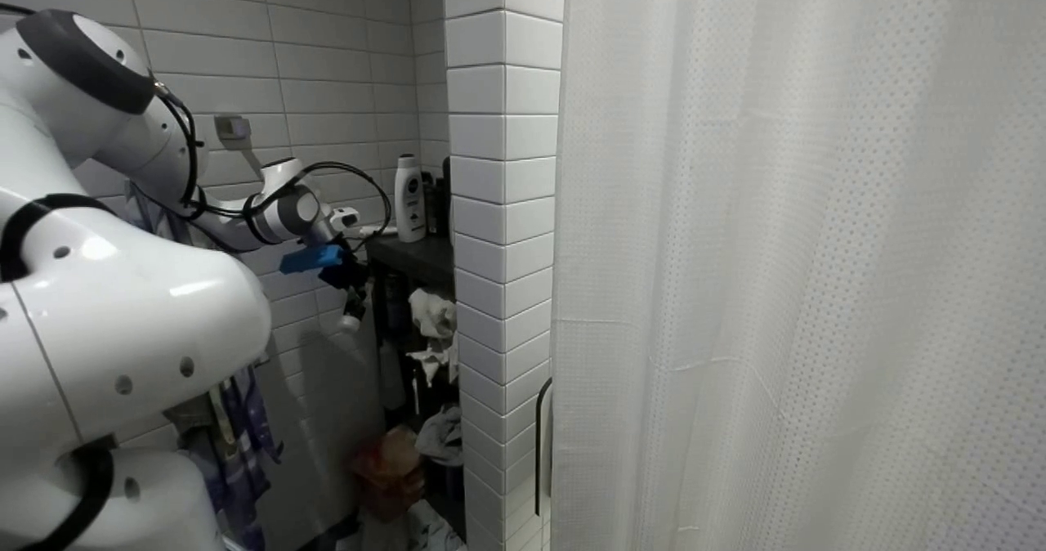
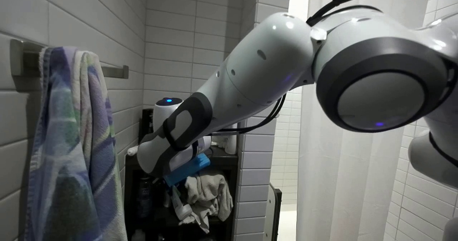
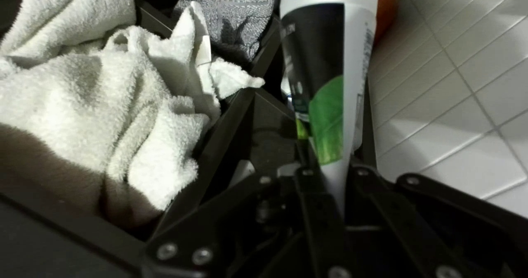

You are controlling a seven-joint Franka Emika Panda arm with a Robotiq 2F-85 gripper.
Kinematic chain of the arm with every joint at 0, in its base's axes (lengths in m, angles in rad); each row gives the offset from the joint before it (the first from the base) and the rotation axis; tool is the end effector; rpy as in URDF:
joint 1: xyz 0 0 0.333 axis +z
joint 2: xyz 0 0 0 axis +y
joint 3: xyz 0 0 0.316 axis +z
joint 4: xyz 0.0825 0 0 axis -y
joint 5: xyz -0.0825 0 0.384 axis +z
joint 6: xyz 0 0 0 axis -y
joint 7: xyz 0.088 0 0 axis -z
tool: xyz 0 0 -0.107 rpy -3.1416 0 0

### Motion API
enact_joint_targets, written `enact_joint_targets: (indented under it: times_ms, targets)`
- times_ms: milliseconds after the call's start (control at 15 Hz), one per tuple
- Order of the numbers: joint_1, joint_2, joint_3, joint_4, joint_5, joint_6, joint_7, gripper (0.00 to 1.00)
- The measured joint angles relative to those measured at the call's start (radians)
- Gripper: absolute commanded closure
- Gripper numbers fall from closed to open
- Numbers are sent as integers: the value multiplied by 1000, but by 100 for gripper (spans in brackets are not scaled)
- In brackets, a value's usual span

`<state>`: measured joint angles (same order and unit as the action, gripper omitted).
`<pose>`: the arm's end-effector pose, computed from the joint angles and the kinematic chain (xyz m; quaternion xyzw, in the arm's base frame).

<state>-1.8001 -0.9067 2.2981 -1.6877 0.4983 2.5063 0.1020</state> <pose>0.5653 0.4015 0.2265 0.9714 0.1467 0.1626 0.0913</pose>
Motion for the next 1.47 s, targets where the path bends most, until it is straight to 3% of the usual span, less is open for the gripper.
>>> enact_joint_targets:
  times_ms: [467, 1467]
  targets:
    - [-109, -73, 5, 139, 24, -74, 0, 97]
    - [-116, -100, 65, 226, 83, -182, -43, 97]
